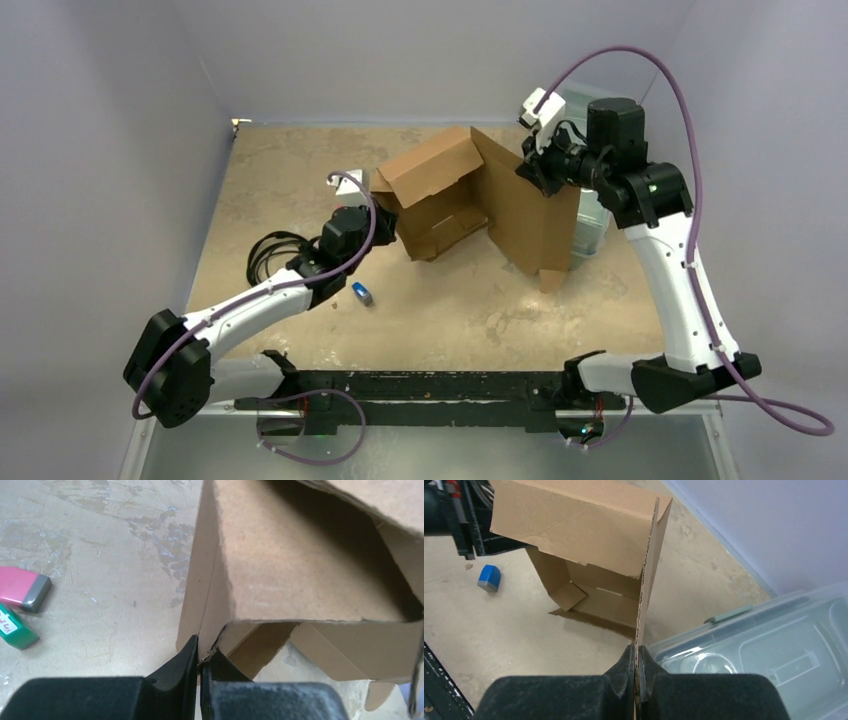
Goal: Fold the paper box
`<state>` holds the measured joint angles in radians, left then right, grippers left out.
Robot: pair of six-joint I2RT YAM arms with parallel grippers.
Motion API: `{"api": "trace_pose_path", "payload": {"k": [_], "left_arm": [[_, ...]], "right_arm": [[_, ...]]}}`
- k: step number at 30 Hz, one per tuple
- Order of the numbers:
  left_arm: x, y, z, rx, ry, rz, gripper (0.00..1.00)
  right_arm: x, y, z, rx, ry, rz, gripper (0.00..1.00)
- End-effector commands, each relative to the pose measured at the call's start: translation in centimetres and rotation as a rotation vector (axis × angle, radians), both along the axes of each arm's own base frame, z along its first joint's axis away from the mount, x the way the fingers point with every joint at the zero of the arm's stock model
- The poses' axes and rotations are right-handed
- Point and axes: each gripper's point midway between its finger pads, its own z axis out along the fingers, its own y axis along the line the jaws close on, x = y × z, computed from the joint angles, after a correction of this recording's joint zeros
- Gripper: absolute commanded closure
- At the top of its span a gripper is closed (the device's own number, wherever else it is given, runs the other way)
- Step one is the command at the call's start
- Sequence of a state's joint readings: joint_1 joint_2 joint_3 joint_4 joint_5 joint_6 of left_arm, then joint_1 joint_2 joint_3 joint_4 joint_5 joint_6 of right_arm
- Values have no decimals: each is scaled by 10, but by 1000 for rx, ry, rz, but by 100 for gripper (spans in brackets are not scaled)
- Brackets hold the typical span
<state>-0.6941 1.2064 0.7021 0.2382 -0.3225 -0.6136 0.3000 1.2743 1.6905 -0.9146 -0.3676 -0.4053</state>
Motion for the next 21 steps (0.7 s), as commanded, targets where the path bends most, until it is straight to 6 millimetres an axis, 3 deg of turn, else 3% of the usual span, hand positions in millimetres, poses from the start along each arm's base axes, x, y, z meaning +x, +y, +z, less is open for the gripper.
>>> {"api": "trace_pose_path", "payload": {"k": [1,4,8,15,19,21], "left_arm": [[-9,-16,33,-170,94,-7,100],[-12,-15,40,-237,145,24,100],[-21,-14,38,-256,193,21,100],[-14,-4,-4,-257,300,100,100],[-6,-4,-26,-286,373,76,100],[0,1,-37,-283,402,79,100]], "right_arm": [[-12,16,59,20,-143,93,100],[-15,27,68,17,-154,139,100],[-4,43,56,-44,-135,144,95],[46,65,2,-96,-22,81,91],[63,72,-19,-101,18,54,87],[68,76,-27,-103,36,58,80]]}}
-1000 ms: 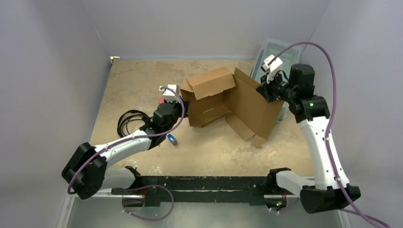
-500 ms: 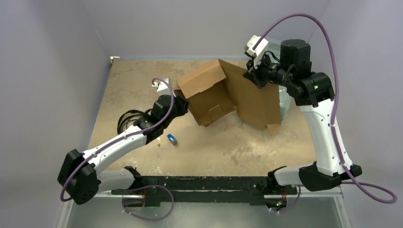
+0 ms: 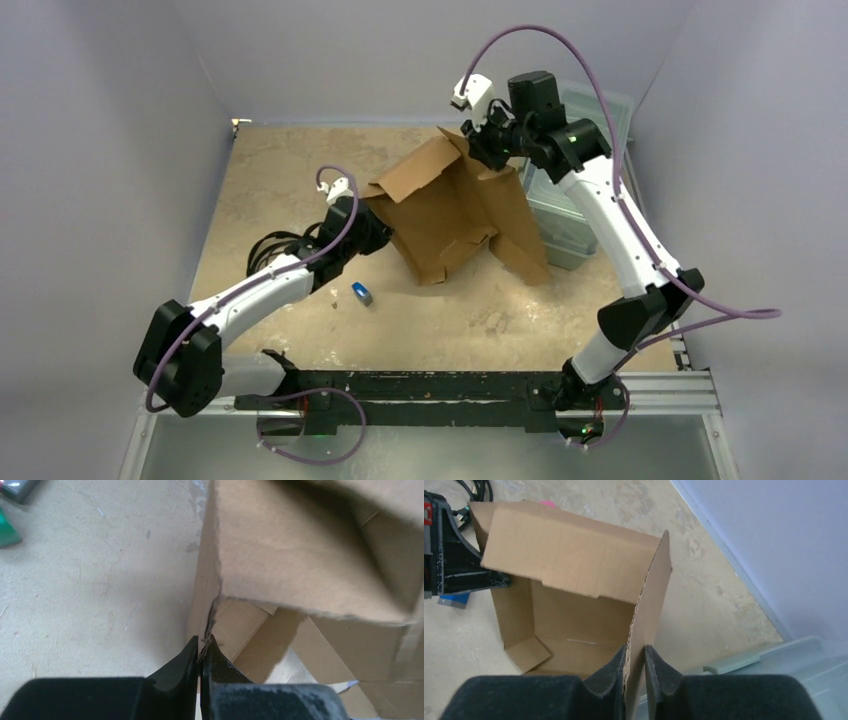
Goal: Fold the paper box
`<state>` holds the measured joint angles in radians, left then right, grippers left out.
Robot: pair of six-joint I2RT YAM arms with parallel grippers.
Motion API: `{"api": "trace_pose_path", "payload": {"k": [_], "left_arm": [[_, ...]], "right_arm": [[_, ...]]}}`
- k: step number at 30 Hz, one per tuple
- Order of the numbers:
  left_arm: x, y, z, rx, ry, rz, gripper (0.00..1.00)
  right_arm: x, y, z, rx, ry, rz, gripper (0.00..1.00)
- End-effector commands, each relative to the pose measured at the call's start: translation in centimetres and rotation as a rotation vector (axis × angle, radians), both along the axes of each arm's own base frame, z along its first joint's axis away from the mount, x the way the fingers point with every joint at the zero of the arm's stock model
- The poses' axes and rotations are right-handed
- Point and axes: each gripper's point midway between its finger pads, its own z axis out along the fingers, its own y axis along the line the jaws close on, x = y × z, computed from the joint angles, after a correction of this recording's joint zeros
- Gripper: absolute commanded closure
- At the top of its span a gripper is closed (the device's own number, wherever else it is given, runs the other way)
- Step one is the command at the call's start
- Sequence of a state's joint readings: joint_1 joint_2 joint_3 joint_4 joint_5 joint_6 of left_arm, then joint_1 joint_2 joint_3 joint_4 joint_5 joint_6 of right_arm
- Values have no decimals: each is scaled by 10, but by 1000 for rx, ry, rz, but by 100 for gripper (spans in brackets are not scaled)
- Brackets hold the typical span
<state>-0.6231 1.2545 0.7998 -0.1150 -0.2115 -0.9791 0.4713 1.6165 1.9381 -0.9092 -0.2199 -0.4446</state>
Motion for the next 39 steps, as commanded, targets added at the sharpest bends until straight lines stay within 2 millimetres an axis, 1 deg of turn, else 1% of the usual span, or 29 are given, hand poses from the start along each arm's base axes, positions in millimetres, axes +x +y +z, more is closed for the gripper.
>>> {"api": "trace_pose_path", "payload": {"k": [1,3,5,6,9,12,15,18,20,22,24,28,32,36,39], "left_arm": [[16,-4,-1,-111,19,-12,100],[19,4,-11,-93,37,-1,100],[25,9,-15,-95,25,7,100],[26,11,-18,-93,27,10,100],[27,13,-27,-81,32,0,100],[30,9,-34,-83,37,-22,100],[34,3,-36,-76,30,-51,100],[37,-3,-33,-71,19,-92,100],[38,-6,-29,-65,1,-118,100],[38,-7,-25,-58,-14,-137,100],[37,-7,-23,-51,-24,-149,100],[33,-6,-21,-42,-45,-173,100],[29,-4,-21,-13,-70,-198,100],[25,0,-21,10,-92,-209,100],[21,3,-23,11,-87,-205,100]], "right_arm": [[5,9,-4,26,15,-9,75],[10,8,-13,9,26,-25,63],[14,8,-20,4,21,-39,50],[16,4,-24,-10,17,-54,45],[14,-4,-31,-29,3,-82,30],[6,-7,-26,-5,-18,-81,19],[-8,-1,-10,54,-27,-27,10],[-18,2,7,99,-41,0,7],[-24,2,22,136,-62,20,4],[-31,3,39,180,-72,47,3],[-35,1,50,201,-83,61,1],[-38,0,54,238,-63,83,1],[-31,7,61,272,-47,103,1],[-17,16,74,308,-53,100,1],[-7,21,78,322,-55,96,1]]}}
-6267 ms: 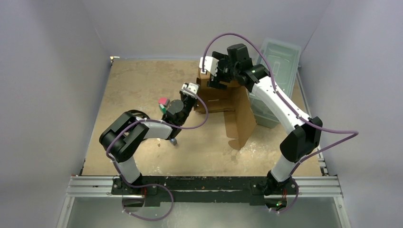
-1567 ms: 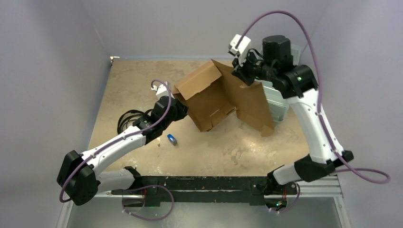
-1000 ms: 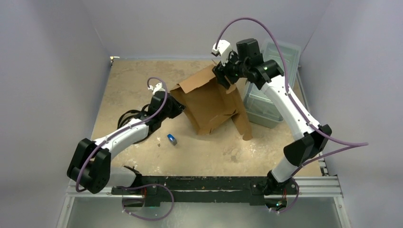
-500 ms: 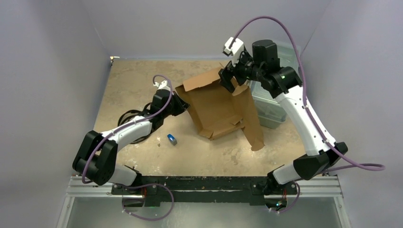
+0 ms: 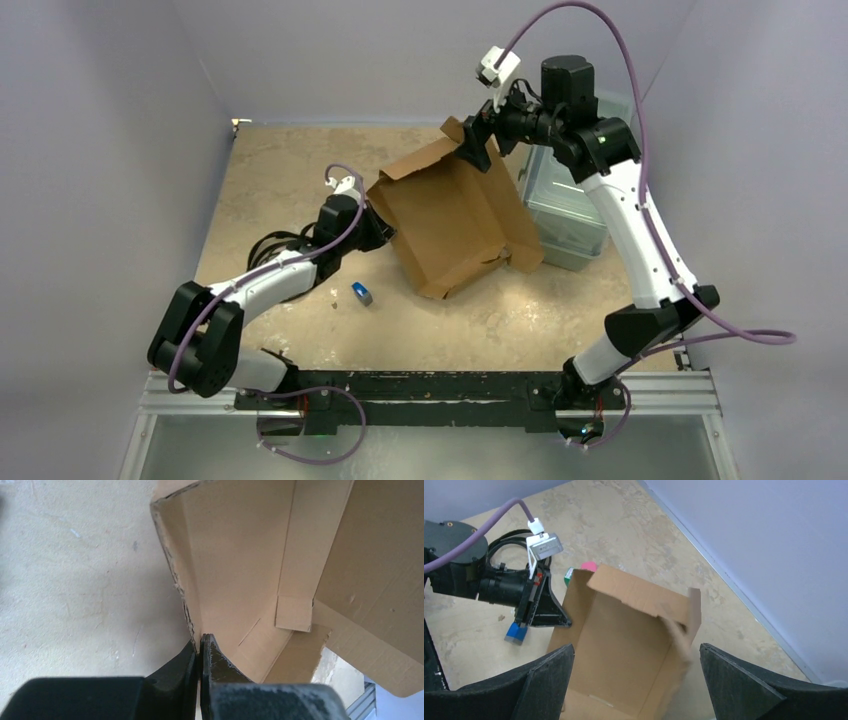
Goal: Fold the paper box
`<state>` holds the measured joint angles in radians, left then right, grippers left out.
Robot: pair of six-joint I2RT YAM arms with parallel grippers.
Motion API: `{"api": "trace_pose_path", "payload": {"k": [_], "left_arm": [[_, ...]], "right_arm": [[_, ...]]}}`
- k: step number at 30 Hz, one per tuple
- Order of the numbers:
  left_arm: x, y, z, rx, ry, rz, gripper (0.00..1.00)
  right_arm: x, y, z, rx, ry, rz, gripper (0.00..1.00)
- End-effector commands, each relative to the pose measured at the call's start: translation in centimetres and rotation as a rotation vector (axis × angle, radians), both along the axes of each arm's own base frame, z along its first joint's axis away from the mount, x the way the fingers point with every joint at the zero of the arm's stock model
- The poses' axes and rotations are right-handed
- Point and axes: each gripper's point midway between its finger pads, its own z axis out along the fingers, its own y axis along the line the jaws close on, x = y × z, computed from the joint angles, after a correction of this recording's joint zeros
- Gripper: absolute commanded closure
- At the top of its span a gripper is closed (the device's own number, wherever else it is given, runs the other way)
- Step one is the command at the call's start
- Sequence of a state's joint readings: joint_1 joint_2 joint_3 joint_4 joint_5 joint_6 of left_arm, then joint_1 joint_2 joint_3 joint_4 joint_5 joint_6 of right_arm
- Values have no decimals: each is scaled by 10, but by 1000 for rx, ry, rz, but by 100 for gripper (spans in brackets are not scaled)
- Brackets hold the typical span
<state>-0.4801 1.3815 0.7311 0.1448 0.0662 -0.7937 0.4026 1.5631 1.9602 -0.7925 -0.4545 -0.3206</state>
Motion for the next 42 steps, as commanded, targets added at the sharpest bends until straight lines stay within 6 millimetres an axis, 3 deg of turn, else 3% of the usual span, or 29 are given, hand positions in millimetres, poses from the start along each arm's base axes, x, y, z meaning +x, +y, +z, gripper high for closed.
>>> {"api": "trace_pose_path", "payload": {"k": [1,5,11,17,21,25,27,31,33,38,42], "left_arm": [[-6,5,2,23,-27,-11,100],[-10,11,-10,32,18,21,100],[-11,12,-23,23,58,47,100],[-13,6,-29,-14,80,37,100],[-15,6,-32,-29,94,47,100],[-16,5,-34,-47,113,59,100],[-16,4,-34,-54,123,60,100],[-16,3,-37,-60,145,71,100],[-15,2,-38,-67,157,78,100],[-14,-8,-31,-113,180,52,100],[-13,-12,-20,-126,170,34,81]], "right_arm": [[5,10,21,64,-8,18,1],[12,8,9,50,12,5,1],[19,-21,-13,13,14,-92,1],[13,-33,-79,-60,85,-130,4],[13,-38,-91,-82,75,-163,10],[16,-43,-92,-111,47,-200,24],[18,-44,-96,-118,45,-211,38],[16,-45,-100,-109,40,-224,83],[14,-45,-93,-88,28,-229,98],[0,-38,-61,0,-4,-199,100],[-4,-38,-58,17,-6,-195,100]]}}
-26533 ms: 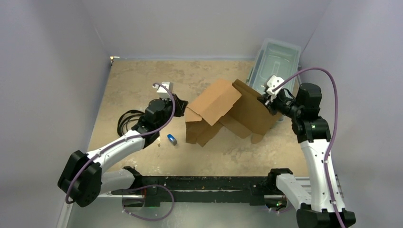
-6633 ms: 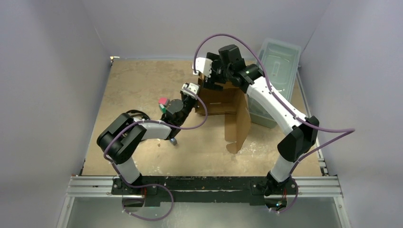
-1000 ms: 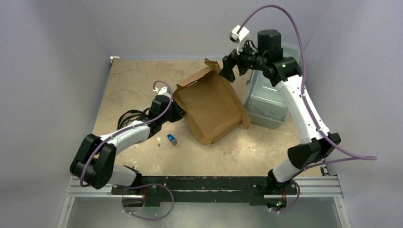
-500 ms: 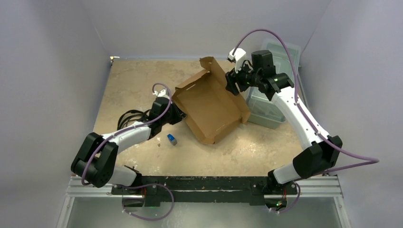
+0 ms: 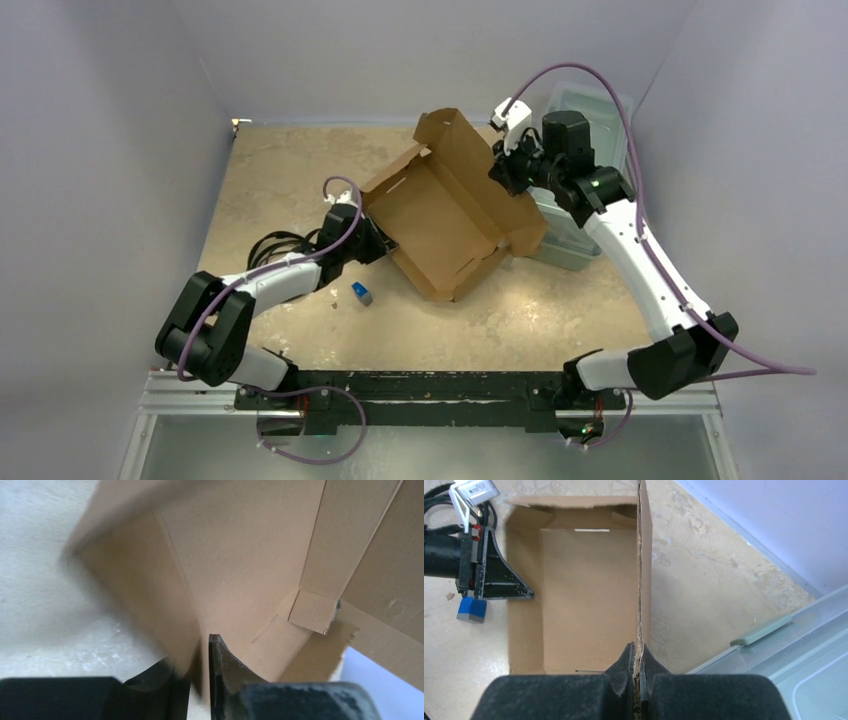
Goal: Fold the paper box
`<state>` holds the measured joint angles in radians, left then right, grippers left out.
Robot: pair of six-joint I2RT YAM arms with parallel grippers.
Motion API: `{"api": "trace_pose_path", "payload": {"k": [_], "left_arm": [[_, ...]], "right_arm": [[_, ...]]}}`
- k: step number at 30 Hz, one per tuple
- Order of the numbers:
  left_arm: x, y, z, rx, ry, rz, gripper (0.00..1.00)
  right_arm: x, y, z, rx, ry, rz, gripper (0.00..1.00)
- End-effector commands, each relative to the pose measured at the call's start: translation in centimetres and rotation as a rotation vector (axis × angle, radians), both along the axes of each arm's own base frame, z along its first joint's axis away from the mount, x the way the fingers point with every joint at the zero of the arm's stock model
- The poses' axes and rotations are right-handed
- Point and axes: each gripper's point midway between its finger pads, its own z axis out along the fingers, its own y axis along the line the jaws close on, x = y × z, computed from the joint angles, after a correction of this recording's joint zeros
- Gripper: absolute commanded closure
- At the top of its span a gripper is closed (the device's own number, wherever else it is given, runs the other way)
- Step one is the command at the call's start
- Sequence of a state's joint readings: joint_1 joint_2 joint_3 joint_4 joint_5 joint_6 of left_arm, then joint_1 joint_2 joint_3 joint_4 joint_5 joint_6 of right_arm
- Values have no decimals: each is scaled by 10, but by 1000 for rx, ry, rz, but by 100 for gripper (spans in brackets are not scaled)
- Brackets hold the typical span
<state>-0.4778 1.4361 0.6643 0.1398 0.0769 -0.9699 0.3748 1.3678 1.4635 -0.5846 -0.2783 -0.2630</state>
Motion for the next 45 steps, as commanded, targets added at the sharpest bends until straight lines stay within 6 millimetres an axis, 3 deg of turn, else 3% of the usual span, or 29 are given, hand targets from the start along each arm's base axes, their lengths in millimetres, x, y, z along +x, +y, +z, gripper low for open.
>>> {"api": "trace_pose_path", "payload": {"k": [1,5,9,15,18,21,26,28,30,32,34,36,38,42,45], "left_arm": [[4,-15,26,-56,-29,-57,75],[1,-18,30,-75,-36,-116,57],[-1,-13,38,-126,-44,-178,51],[-16,19,62,-63,-109,-232,34],[-27,38,69,6,-120,-232,31],[-34,57,77,70,-157,-206,31],[-31,108,91,227,-244,-35,32],[-28,111,97,200,-275,-24,33],[-23,107,100,154,-285,-43,42],[-22,107,89,148,-240,-51,50],[-24,115,74,149,-192,-28,51],[-23,123,74,110,-203,12,52],[-17,133,89,93,-253,47,52],[-4,145,142,152,-413,27,42],[5,149,150,227,-417,-20,40]], "right_arm": [[2,6,34,75,-106,9,100],[12,6,18,51,-78,-9,100],[24,0,14,-6,-94,-58,100],[31,-5,18,-58,-120,-76,100],[31,-3,16,-62,-112,-62,100],[32,-2,14,-76,-106,-47,100],[32,-2,16,-112,-120,-19,100],[33,-1,16,-126,-119,-8,100],[35,1,15,-139,-117,0,100],[38,3,14,-155,-119,2,100],[39,5,13,-167,-122,9,100],[39,9,12,-186,-133,15,100],[39,13,13,-208,-148,23,100],[39,26,17,-249,-189,65,100],[39,35,22,-275,-215,90,100]]}}
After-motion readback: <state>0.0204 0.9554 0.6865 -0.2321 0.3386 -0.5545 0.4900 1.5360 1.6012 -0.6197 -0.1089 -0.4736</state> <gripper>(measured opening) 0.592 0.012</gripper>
